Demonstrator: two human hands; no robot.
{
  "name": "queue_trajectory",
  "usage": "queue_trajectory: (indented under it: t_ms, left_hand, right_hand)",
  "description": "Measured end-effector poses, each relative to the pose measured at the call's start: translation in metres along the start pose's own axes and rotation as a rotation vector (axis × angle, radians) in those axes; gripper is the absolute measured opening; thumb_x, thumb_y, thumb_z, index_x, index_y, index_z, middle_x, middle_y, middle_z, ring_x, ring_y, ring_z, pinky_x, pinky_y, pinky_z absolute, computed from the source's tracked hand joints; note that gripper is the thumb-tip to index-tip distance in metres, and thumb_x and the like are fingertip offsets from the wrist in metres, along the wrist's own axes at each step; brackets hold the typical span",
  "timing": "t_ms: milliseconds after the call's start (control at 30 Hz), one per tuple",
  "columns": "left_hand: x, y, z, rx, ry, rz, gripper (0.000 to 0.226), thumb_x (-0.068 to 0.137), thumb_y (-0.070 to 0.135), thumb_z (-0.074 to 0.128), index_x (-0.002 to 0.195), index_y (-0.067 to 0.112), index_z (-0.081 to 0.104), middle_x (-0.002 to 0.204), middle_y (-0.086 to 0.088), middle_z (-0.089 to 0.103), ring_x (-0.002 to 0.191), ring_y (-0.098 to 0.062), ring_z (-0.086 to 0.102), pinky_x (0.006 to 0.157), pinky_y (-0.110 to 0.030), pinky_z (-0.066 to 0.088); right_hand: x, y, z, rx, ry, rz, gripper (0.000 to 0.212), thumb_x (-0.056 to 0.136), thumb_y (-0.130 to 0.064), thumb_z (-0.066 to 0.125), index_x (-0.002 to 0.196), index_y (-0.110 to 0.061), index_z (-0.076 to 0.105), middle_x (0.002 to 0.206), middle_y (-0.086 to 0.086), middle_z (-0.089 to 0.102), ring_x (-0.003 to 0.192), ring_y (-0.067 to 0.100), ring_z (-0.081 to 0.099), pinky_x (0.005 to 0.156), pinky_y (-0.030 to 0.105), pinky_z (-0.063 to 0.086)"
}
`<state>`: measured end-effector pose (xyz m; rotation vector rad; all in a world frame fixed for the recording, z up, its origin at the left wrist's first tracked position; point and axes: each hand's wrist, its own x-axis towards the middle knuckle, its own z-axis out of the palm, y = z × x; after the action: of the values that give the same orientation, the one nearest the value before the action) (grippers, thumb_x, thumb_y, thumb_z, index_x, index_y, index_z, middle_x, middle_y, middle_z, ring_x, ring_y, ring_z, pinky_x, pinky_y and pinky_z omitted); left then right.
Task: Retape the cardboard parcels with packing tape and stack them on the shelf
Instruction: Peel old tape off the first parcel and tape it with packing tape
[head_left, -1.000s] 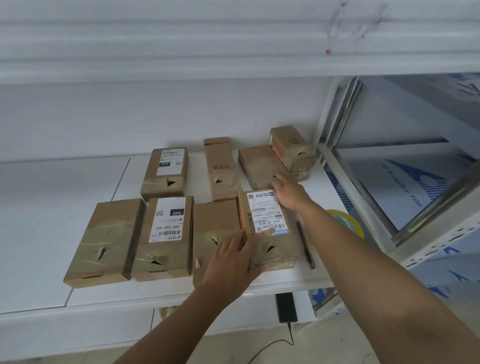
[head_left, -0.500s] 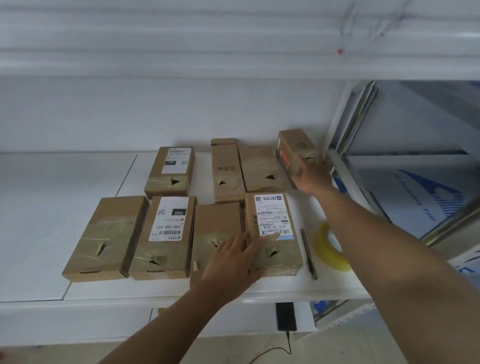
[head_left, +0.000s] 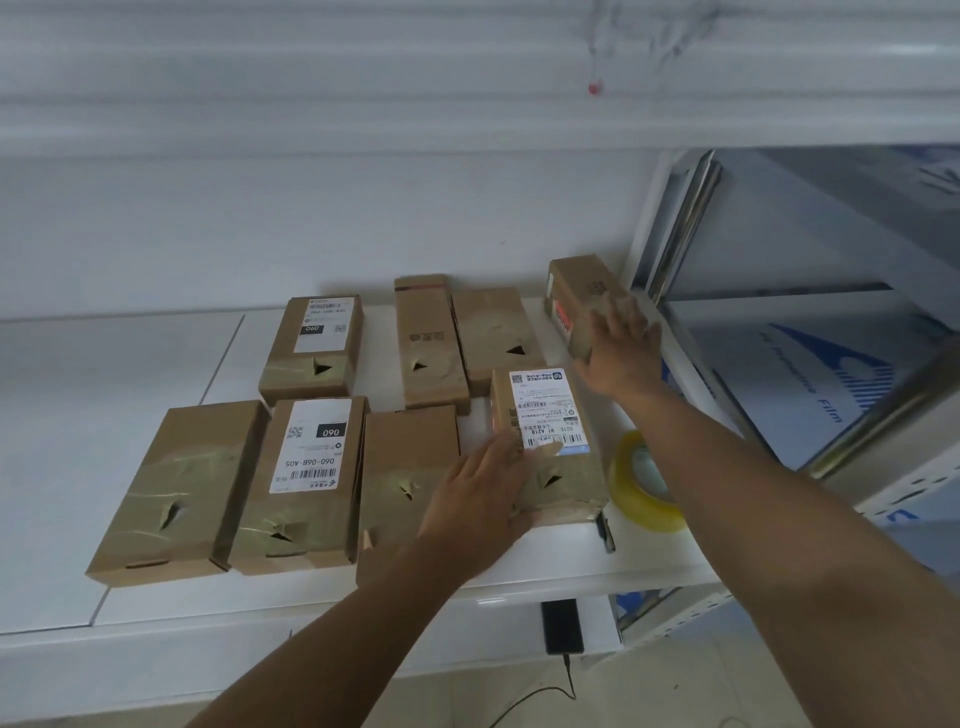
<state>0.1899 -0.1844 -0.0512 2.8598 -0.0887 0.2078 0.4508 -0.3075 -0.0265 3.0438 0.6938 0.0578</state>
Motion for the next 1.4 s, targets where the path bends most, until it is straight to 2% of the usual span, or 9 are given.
queue_trajectory:
  t_ms: [167, 367, 600, 800, 900, 1000, 1067, 1133, 1400]
  left_hand:
    - [0.000, 0.003, -0.003, 0.036, 0.012, 0.007, 0.067, 0.095, 0.045, 0.060, 0.150, 0.024, 0.027, 0.159, -0.005, 0.030, 0.146, -0.024, 0.030, 0.118, -0.038, 0.024]
    - [-0.001, 0.006, -0.010, 0.012, -0.091, -0.030, 0.066, 0.101, 0.046, 0.047, 0.156, 0.023, 0.018, 0.165, -0.001, 0.011, 0.150, -0.018, 0.017, 0.121, -0.033, 0.014]
    - [-0.003, 0.004, 0.012, 0.133, 0.006, 0.047, 0.075, 0.089, 0.037, 0.068, 0.149, 0.012, 0.032, 0.154, -0.013, 0.040, 0.144, -0.028, 0.038, 0.111, -0.047, 0.042]
    - [0.000, 0.018, 0.018, 0.340, -0.014, 0.259, 0.062, 0.090, 0.027, 0.050, 0.148, 0.009, 0.040, 0.156, -0.011, 0.039, 0.149, -0.028, 0.027, 0.120, -0.045, 0.029]
    - [-0.004, 0.018, 0.021, 0.325, -0.051, 0.209, 0.065, 0.086, 0.033, 0.060, 0.145, 0.008, 0.046, 0.154, -0.011, 0.043, 0.147, -0.026, 0.033, 0.120, -0.042, 0.026]
    - [-0.007, 0.017, 0.024, 0.236, -0.024, 0.180, 0.065, 0.086, 0.032, 0.059, 0.146, 0.010, 0.044, 0.154, -0.010, 0.042, 0.146, -0.025, 0.033, 0.118, -0.039, 0.027]
    - [-0.008, 0.015, 0.026, 0.176, -0.029, 0.178, 0.066, 0.088, 0.031, 0.054, 0.148, 0.011, 0.038, 0.156, -0.010, 0.039, 0.148, -0.026, 0.030, 0.117, -0.040, 0.031]
    - [-0.010, 0.014, 0.027, 0.169, -0.055, 0.182, 0.070, 0.087, 0.032, 0.051, 0.150, 0.011, 0.029, 0.158, -0.011, 0.035, 0.149, -0.027, 0.026, 0.118, -0.042, 0.029]
    - [-0.013, 0.015, 0.028, 0.257, -0.047, 0.202, 0.074, 0.086, 0.040, 0.042, 0.151, 0.010, 0.028, 0.159, -0.011, 0.033, 0.150, -0.026, 0.025, 0.120, -0.041, 0.023]
  right_hand:
    - [-0.002, 0.003, -0.001, -0.118, 0.063, -0.021, 0.078, 0.097, -0.054, 0.043, 0.159, -0.023, 0.007, 0.164, 0.002, -0.022, 0.148, 0.032, -0.026, 0.117, 0.060, -0.009]
    - [0.005, 0.011, 0.001, 0.062, -0.031, -0.018, 0.078, 0.095, -0.047, 0.051, 0.157, -0.030, 0.007, 0.165, 0.005, 0.006, 0.151, 0.035, 0.003, 0.117, 0.057, 0.023]
    - [0.004, 0.010, 0.001, 0.146, -0.038, 0.029, 0.083, 0.092, -0.050, 0.052, 0.155, -0.011, 0.012, 0.162, 0.013, 0.014, 0.150, 0.036, 0.011, 0.115, 0.058, 0.027]
    - [-0.004, -0.042, -0.012, 0.243, 0.075, -0.201, 0.056, 0.102, -0.034, 0.036, 0.150, -0.008, 0.027, 0.160, 0.012, 0.027, 0.140, 0.035, 0.036, 0.104, 0.049, 0.040]
    - [-0.007, -0.069, -0.014, 0.480, -0.178, -0.230, 0.041, 0.105, -0.033, 0.032, 0.136, -0.008, 0.041, 0.131, 0.011, 0.054, 0.110, 0.029, 0.056, 0.084, 0.040, 0.045]
    - [0.000, -0.077, -0.005, 0.438, -0.305, -0.227, 0.028, 0.105, -0.032, 0.032, 0.113, -0.009, 0.046, 0.094, -0.002, 0.051, 0.084, 0.020, 0.052, 0.064, 0.032, 0.036]
    - [0.002, -0.079, 0.000, 0.373, -0.342, -0.271, 0.045, 0.105, -0.038, 0.027, 0.136, -0.009, 0.044, 0.134, 0.004, 0.054, 0.108, 0.019, 0.054, 0.086, 0.035, 0.041]
    - [0.003, -0.079, 0.001, 0.338, -0.361, -0.279, 0.058, 0.106, -0.043, 0.021, 0.157, -0.015, 0.023, 0.165, 0.000, 0.019, 0.146, 0.020, 0.030, 0.116, 0.042, 0.028]
    - [0.006, -0.081, 0.004, 0.346, -0.442, -0.196, 0.063, 0.100, -0.055, 0.016, 0.157, -0.027, 0.022, 0.165, -0.001, 0.019, 0.150, 0.023, 0.023, 0.119, 0.052, 0.020]
